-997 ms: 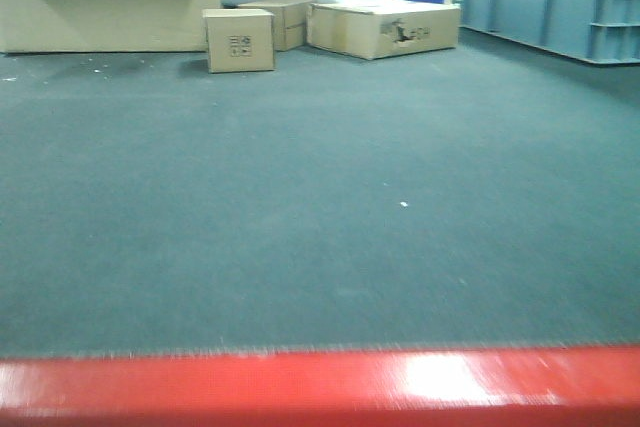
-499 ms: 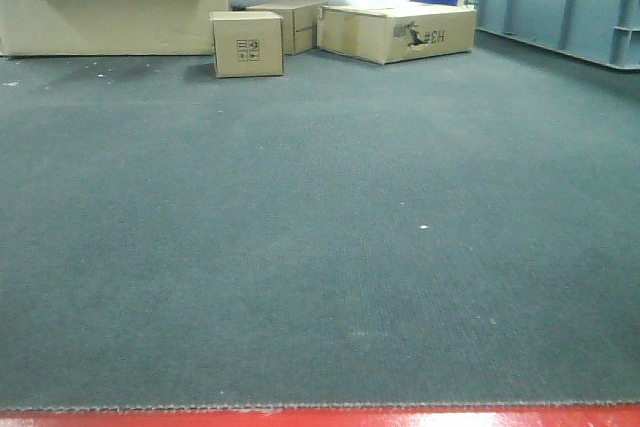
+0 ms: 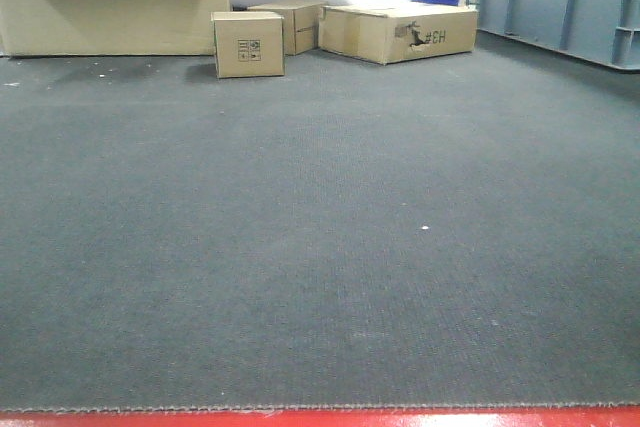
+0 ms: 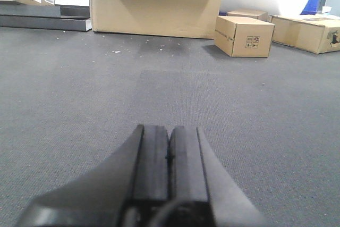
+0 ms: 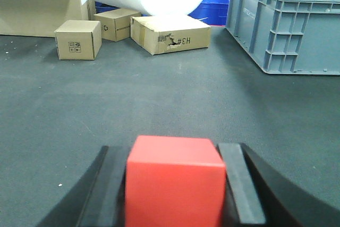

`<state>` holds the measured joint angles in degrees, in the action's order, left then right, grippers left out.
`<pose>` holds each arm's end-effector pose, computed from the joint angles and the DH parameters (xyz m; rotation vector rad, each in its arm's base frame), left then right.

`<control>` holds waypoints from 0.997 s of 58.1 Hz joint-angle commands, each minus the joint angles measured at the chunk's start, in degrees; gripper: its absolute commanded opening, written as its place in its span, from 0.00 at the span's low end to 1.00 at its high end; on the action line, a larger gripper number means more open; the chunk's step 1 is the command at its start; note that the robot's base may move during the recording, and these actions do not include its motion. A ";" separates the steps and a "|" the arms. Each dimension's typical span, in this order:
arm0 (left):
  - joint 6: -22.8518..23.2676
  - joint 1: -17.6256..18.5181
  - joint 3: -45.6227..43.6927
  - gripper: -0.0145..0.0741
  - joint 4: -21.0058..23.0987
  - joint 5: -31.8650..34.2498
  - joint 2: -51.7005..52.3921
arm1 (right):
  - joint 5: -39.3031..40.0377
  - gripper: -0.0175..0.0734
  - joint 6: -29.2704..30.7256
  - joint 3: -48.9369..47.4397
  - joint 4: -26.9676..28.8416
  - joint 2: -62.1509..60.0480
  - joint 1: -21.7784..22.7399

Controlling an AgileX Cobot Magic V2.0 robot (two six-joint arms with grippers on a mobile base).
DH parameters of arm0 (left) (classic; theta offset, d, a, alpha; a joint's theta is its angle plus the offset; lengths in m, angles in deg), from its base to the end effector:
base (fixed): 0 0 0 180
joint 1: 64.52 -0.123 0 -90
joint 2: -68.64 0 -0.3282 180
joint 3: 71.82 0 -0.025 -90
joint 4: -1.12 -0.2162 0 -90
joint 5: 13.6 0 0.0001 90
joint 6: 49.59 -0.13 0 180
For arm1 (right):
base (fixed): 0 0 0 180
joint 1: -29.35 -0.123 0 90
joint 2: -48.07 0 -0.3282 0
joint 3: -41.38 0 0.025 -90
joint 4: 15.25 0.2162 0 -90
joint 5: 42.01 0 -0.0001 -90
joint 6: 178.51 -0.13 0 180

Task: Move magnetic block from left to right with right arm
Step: 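Drive up to the grey table near the cardboard boxes, then lower the red cube with the right gripper onto the table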

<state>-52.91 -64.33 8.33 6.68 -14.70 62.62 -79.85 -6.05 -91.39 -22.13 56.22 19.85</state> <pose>0.0175 -0.0003 0.2029 -0.0257 1.5229 -0.0353 -0.0297 -0.0147 0.3060 -0.0483 1.6235 0.0962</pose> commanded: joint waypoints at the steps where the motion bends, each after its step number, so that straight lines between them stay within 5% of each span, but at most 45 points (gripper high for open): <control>1: 0.34 -0.04 0.44 0.02 0.27 4.67 0.43 | 5.04 0.45 0.40 -1.52 -0.31 1.36 0.08; 9: 0.34 -0.04 0.44 0.02 0.27 4.67 0.43 | 5.55 0.45 1.91 -3.20 1.36 5.88 0.08; 16: 0.34 -0.04 0.44 0.02 0.27 4.67 0.43 | 6.41 0.45 10.54 -7.22 6.50 15.03 -0.07; 26: 0.34 -0.04 0.44 0.02 0.27 4.67 0.43 | 8.74 0.45 18.76 -13.32 15.16 29.59 -6.00; 40: 0.34 -0.04 0.44 0.02 0.27 4.67 0.43 | 7.56 0.45 19.81 -22.53 15.05 50.72 -14.50; 58: 0.34 -0.04 0.44 0.02 0.27 4.67 0.43 | -2.24 0.45 19.81 -35.78 15.05 75.48 -19.42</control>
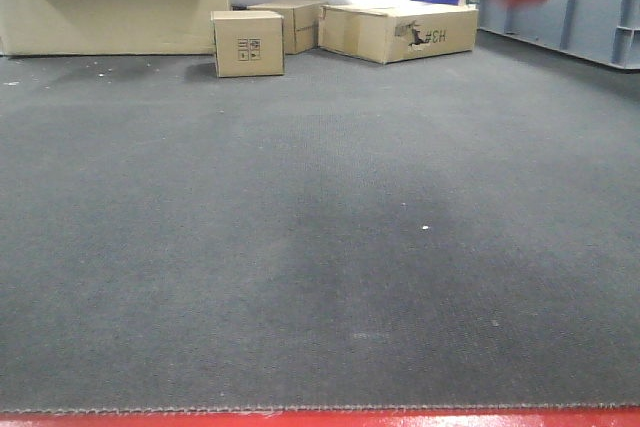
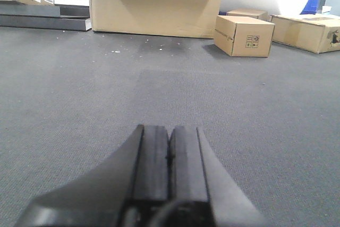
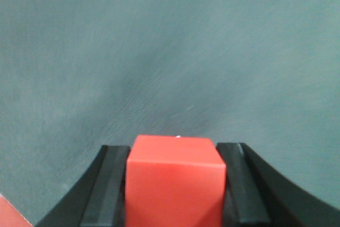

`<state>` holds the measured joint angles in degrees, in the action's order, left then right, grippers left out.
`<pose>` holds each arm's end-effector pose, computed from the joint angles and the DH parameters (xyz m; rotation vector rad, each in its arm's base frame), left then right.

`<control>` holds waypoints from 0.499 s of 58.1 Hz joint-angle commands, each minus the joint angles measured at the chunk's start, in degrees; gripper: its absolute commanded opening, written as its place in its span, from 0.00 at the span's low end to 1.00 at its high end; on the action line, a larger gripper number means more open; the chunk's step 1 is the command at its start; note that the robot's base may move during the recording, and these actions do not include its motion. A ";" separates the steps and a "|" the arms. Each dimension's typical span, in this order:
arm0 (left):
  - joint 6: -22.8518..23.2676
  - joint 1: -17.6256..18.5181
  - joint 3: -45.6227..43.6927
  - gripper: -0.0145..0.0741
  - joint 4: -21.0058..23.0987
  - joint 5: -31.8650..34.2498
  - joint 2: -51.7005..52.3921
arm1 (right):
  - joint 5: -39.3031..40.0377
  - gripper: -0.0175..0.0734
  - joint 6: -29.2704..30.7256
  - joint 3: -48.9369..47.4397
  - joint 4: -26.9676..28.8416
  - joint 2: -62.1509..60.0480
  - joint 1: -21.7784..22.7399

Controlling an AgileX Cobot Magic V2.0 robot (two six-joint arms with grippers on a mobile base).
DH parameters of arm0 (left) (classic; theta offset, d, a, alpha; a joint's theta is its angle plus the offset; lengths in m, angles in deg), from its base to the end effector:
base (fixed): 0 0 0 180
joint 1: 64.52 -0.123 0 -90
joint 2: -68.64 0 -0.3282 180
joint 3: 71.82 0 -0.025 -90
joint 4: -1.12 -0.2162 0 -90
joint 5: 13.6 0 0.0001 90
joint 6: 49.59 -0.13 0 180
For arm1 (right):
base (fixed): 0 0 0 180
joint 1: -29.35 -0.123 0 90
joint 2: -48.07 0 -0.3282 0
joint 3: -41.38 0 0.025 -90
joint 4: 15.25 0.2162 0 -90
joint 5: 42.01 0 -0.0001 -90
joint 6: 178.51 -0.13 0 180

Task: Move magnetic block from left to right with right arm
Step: 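Lower the red cube with the right gripper onto the table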

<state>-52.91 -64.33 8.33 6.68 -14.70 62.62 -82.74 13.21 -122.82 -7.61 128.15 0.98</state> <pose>0.0175 -0.0003 0.2029 -0.0257 1.5229 -0.0353 0.2150 0.1289 0.3552 -0.7458 2.2764 0.2888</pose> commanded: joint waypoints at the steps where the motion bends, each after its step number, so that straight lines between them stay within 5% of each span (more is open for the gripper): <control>1: 0.34 -0.04 0.44 0.02 0.27 4.67 0.43 | 0.25 0.45 0.55 -5.03 0.53 5.07 -0.59; 29: 0.34 -0.04 0.44 0.02 0.27 4.67 0.43 | 1.60 0.45 0.55 -8.42 0.53 24.58 -0.89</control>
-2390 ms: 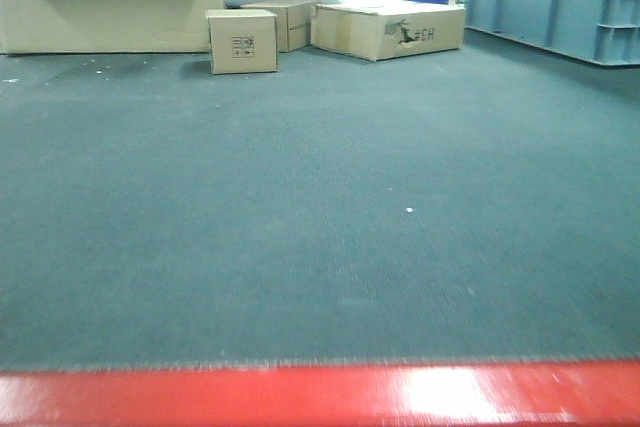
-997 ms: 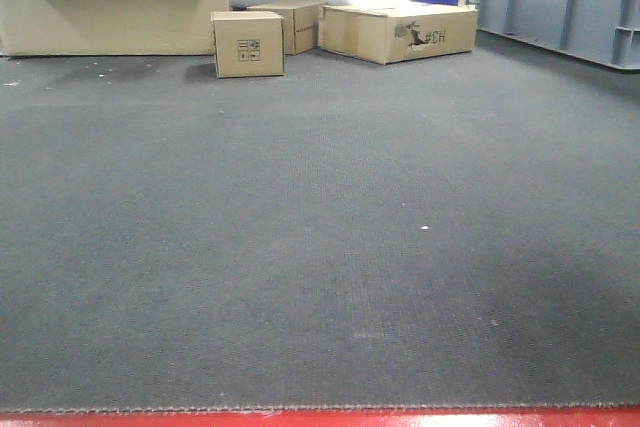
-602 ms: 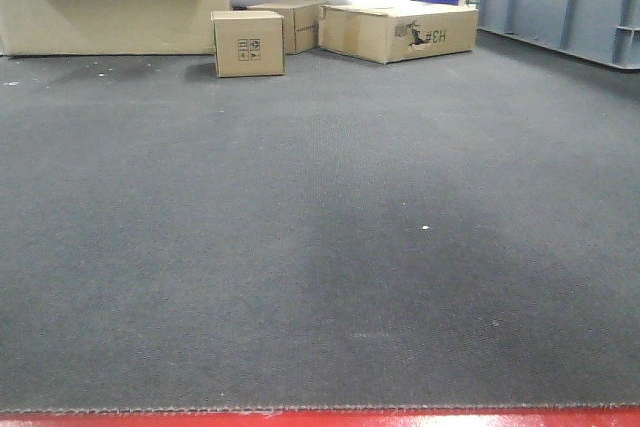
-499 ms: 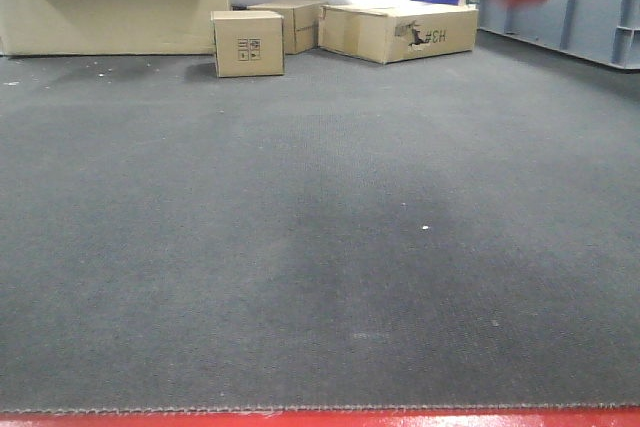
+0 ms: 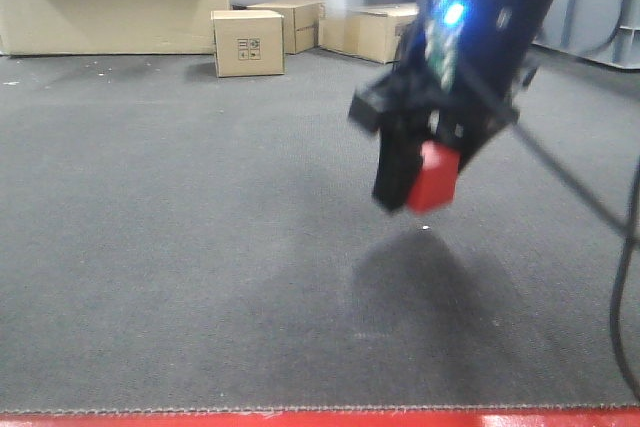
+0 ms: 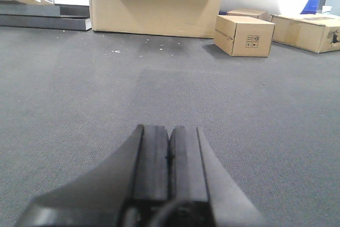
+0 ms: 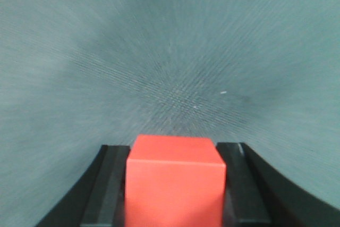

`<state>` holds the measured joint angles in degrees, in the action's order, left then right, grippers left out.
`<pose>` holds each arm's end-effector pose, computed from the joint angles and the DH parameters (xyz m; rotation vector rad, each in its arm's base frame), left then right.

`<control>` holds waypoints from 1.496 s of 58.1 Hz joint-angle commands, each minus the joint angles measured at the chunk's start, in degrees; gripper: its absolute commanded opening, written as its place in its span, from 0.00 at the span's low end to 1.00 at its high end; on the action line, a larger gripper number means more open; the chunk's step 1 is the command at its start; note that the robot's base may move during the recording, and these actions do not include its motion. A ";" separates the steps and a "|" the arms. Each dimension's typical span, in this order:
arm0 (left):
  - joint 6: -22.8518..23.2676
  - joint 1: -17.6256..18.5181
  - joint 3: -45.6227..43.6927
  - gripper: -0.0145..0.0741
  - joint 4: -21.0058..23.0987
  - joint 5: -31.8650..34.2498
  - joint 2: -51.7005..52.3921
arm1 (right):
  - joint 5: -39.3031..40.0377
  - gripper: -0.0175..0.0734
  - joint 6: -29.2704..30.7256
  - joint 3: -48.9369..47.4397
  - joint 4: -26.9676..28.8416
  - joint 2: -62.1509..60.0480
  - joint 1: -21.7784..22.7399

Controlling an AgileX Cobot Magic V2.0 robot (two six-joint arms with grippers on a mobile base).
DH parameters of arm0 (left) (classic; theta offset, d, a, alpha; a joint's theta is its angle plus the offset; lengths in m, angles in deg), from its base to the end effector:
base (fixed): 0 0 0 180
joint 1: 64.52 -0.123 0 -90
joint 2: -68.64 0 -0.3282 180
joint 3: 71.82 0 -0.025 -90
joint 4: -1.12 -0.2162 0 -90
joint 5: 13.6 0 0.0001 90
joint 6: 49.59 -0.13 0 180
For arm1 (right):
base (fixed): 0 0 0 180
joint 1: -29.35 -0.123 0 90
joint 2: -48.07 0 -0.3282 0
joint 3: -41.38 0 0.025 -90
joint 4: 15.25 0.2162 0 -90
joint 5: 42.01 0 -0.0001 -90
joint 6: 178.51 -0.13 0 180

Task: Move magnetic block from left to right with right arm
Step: 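Lower the red cube with the right gripper onto the table, then open the right gripper to release the cube and lift away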

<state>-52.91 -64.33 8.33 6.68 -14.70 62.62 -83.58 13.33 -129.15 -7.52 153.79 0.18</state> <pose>0.0175 -0.0003 0.2029 -0.0257 1.5229 -0.0353 0.2971 0.1791 0.2507 -0.8555 2.6116 0.2350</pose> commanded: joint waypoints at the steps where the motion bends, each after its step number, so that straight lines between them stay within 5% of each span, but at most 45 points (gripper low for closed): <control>1: 0.34 -0.04 0.44 0.02 0.27 4.67 0.43 | 2.44 0.45 0.43 -2.10 0.44 -0.78 -0.09; 14: 0.34 -0.04 0.44 0.02 0.27 4.67 0.43 | 3.09 0.50 0.43 -2.10 0.34 0.68 -0.09; 25: 0.34 -0.04 0.44 0.02 0.27 4.67 0.43 | 3.35 0.91 0.43 -2.10 0.22 -0.22 -0.09; 40: 0.34 -0.04 0.44 0.02 0.27 4.67 0.43 | 4.63 0.85 -1.36 -2.10 0.53 -6.16 -0.09; 59: 0.34 -0.04 0.44 0.02 0.27 4.67 0.43 | 9.56 0.25 -2.80 6.93 0.59 -27.05 -0.09; 87: 0.34 -0.04 0.44 0.02 0.27 4.67 0.43 | 26.80 0.26 -2.80 35.54 1.18 -63.54 -0.09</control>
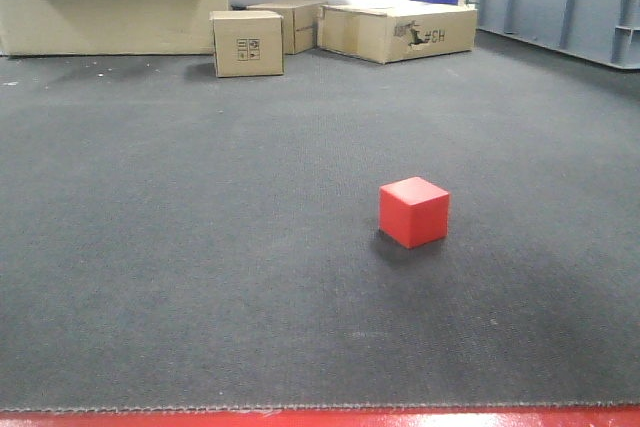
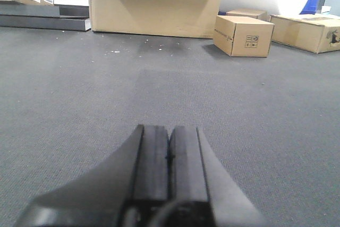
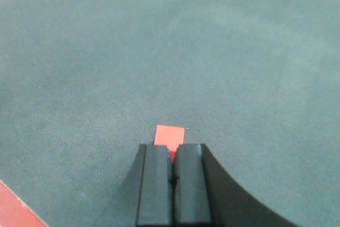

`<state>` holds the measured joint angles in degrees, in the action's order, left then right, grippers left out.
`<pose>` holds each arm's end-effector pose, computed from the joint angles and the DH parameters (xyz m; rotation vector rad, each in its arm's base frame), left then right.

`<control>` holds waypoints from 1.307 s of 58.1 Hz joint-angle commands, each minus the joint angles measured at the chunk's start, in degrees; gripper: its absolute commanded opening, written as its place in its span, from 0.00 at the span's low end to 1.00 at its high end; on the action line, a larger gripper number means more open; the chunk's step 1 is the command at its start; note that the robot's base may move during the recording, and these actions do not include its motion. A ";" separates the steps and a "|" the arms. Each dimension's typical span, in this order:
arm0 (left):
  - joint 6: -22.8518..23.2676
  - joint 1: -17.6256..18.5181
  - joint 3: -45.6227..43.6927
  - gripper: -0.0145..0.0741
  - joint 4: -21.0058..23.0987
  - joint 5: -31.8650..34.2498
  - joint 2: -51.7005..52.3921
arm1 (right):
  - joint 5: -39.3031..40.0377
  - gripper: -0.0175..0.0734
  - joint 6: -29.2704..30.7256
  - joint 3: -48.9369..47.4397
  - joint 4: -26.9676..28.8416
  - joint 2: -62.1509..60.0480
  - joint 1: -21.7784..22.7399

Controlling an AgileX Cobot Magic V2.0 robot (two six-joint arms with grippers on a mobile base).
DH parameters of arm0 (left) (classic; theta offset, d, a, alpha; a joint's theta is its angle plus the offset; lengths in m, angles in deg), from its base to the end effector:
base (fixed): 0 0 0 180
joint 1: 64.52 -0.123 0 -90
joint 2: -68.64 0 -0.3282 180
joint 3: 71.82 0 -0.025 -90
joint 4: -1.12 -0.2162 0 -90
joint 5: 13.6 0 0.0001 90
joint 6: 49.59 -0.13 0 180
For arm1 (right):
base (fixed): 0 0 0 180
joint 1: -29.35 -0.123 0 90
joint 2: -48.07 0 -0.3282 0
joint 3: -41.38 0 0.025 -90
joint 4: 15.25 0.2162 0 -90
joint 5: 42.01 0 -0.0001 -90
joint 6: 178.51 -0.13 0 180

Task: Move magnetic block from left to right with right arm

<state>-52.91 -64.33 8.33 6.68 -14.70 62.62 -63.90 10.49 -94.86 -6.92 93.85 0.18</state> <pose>0.0175 -0.0003 0.2029 -0.0257 1.5229 -0.0353 0.0909 0.0588 0.3379 -0.5491 1.8806 0.3747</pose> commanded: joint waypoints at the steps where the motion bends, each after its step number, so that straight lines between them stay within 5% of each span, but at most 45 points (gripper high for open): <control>1: 0.34 -0.04 0.44 0.02 0.27 4.67 0.43 | 7.30 0.26 0.04 1.76 0.58 -4.24 -0.09; 44: 0.34 -0.04 0.44 0.02 0.27 4.67 0.43 | 9.85 0.26 0.04 4.71 0.14 -9.16 0.66; 62: 0.34 -0.04 0.44 0.02 0.27 4.67 0.43 | 10.85 0.26 0.04 12.53 -2.87 -22.47 17.59; 76: 0.34 -0.04 0.44 0.02 0.27 4.67 0.43 | 21.89 0.26 -2.04 28.16 -2.87 -34.87 29.08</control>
<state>-52.91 -64.33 8.33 6.68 -14.70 62.62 -51.49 9.11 -69.22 -9.46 61.16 27.00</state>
